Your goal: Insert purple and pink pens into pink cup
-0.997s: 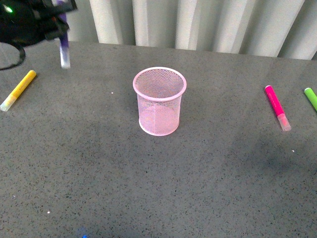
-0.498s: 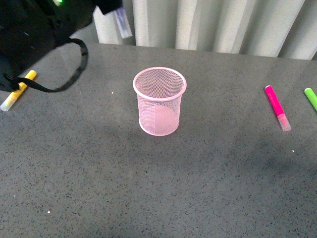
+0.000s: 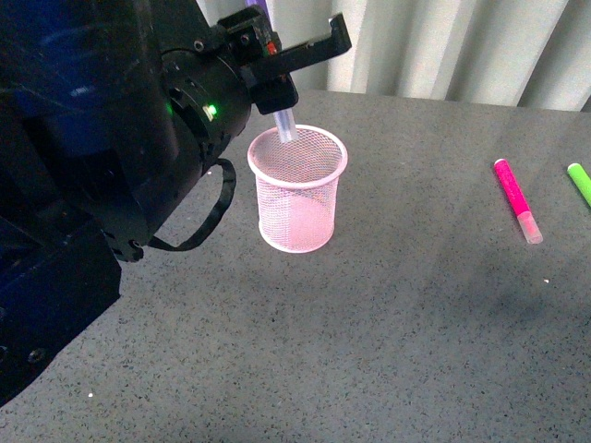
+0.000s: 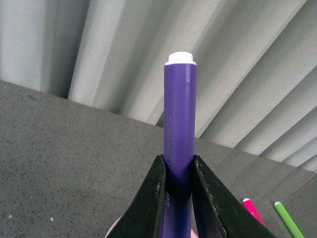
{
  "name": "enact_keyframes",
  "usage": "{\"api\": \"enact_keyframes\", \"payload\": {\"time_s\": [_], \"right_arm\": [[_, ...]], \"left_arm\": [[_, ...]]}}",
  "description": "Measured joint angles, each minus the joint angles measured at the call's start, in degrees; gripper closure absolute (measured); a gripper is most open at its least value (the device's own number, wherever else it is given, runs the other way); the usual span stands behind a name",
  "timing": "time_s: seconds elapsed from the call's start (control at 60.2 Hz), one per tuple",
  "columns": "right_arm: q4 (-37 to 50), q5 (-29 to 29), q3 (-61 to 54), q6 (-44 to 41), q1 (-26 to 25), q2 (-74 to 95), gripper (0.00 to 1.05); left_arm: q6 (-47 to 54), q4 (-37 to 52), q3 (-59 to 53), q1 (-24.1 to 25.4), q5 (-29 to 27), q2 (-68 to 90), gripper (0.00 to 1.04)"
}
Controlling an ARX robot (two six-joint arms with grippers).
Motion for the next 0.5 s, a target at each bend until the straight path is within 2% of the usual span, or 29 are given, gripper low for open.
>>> {"api": "enact_keyframes", "payload": {"time_s": [0.498], "right_arm": [[0.0, 0.0, 0.0, 0.0, 0.0, 0.0, 0.07]], "left_arm": [[-0.42, 0.02, 2.64, -0.83, -0.92, 5.22, 0.93]]}}
